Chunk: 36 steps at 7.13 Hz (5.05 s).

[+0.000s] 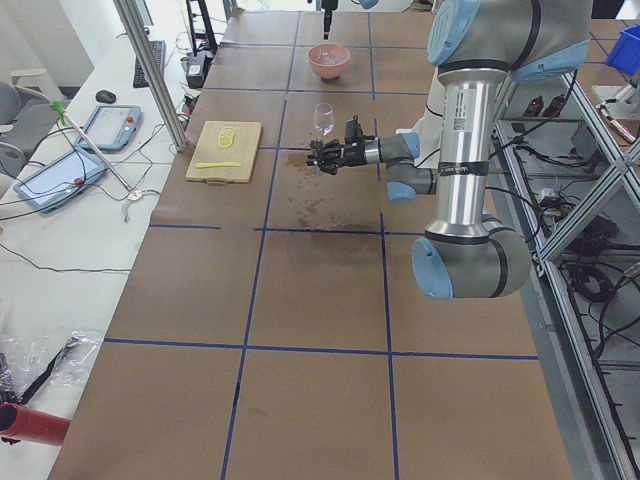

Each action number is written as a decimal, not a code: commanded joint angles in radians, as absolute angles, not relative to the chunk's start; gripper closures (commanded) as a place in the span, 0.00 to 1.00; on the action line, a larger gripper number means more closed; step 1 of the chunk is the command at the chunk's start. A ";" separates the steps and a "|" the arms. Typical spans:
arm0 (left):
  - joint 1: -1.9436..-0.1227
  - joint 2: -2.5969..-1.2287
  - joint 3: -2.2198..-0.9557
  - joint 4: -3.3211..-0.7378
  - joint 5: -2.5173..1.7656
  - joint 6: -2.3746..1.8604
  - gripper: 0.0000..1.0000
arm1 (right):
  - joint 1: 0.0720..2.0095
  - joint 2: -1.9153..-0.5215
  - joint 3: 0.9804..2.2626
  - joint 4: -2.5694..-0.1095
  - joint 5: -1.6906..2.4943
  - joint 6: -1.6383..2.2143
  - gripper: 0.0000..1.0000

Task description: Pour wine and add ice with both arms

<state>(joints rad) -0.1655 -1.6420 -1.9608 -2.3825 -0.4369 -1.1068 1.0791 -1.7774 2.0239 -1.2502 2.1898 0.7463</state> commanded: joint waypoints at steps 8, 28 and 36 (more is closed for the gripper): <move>-0.147 -1.893 -1.904 -2.368 -0.436 -0.752 1.00 | 0.999 -1.767 2.014 -1.239 2.121 0.781 0.00; -0.152 -2.094 -1.813 -2.109 -0.433 -0.193 1.00 | 1.000 -1.767 1.997 -1.190 2.125 0.795 0.00; -0.146 -2.094 -1.805 -2.100 -0.373 0.093 1.00 | 0.991 -1.770 1.997 -1.135 2.126 0.861 0.00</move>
